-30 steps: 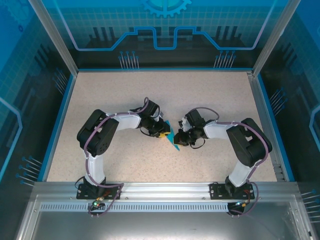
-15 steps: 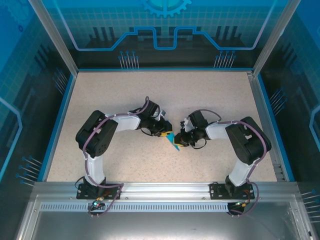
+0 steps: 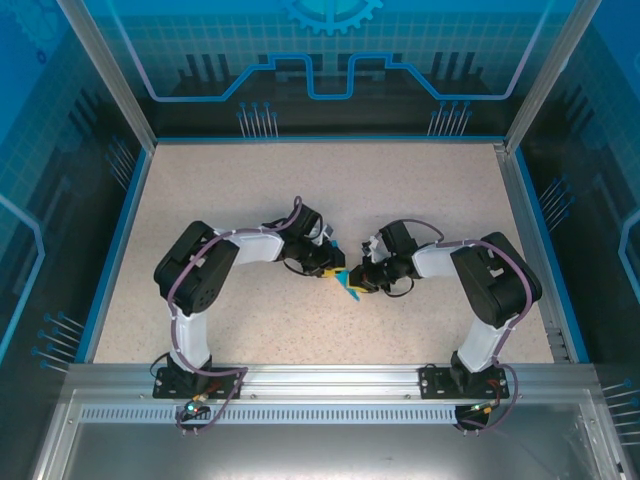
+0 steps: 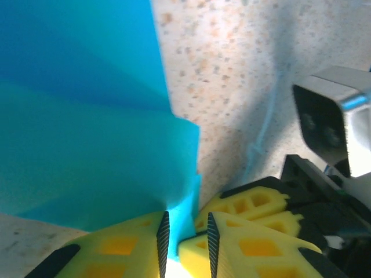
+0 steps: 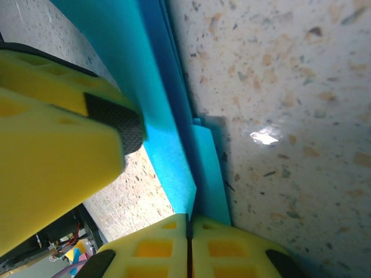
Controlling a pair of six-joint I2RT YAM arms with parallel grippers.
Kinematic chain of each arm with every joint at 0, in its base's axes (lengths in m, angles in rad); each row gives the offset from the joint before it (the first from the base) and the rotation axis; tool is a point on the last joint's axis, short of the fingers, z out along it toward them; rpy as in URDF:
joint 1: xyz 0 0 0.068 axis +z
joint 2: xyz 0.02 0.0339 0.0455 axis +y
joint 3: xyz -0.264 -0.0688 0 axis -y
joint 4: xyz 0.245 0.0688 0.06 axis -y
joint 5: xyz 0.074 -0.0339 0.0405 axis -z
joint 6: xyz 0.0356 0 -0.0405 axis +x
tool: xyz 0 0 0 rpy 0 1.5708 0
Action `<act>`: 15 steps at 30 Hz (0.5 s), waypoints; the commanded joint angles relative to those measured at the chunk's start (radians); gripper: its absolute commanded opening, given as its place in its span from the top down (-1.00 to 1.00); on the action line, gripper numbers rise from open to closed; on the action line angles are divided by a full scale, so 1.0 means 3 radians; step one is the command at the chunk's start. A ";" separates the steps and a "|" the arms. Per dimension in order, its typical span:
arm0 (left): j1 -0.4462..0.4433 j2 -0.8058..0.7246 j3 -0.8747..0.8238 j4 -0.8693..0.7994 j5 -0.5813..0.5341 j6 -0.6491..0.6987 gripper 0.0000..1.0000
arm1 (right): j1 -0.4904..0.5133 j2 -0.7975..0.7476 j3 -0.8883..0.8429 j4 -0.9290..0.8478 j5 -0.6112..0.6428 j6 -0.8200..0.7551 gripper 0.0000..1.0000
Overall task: Fold a paper plane with a square sheet of paper (pick it up from the middle)
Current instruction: Fold the wing for the fifth time at the center of the table.
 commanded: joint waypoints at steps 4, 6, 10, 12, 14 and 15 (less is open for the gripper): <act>-0.0024 0.0146 0.0120 -0.0269 -0.0148 0.0023 0.47 | -0.0055 0.0048 0.0061 -0.0078 -0.0108 -0.0045 0.76; -0.0018 0.0166 0.0142 -0.0323 -0.0187 -0.0010 0.47 | -0.0053 0.0005 0.0081 -0.0127 -0.0082 -0.0086 0.68; -0.0019 0.0195 0.0168 -0.0417 -0.0266 -0.0064 0.47 | -0.0051 -0.0178 0.0085 -0.0301 0.0069 -0.0284 0.53; -0.0019 0.0210 0.0179 -0.0461 -0.0291 -0.0092 0.47 | -0.0023 -0.0276 0.0091 -0.0447 0.0213 -0.0472 0.47; -0.0025 0.0220 0.0198 -0.0500 -0.0319 -0.0109 0.47 | 0.0004 -0.0320 0.0090 -0.0524 0.0281 -0.0587 0.45; -0.0018 0.0225 0.0204 -0.0503 -0.0317 -0.0115 0.47 | 0.0019 -0.0335 0.0092 -0.0539 0.0282 -0.0626 0.44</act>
